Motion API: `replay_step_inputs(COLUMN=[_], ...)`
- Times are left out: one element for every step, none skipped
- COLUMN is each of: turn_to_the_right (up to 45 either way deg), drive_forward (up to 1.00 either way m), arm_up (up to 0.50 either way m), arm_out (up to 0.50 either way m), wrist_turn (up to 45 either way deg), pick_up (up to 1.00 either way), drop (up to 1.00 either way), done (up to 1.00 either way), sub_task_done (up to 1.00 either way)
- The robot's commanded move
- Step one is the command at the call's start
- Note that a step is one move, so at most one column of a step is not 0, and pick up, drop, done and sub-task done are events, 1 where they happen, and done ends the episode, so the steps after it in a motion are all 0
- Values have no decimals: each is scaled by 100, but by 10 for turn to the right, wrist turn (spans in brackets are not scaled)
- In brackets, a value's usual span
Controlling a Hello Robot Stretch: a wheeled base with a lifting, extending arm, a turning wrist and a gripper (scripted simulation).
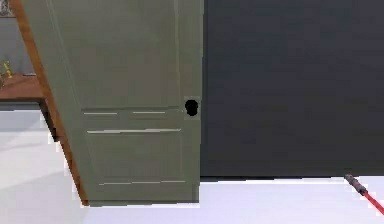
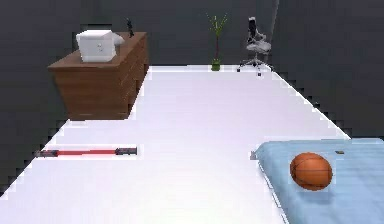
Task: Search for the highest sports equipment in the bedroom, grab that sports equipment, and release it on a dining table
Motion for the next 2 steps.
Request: replay_step_inputs(turn_to_the_right=[450,270], drive_forward=[0,0], arm_up=[0,0], arm_out=[0,0], wrist_turn=[0,0], pick_up=[0,0], drop=[0,0], done=[0,0], sub_task_done=[0,0])
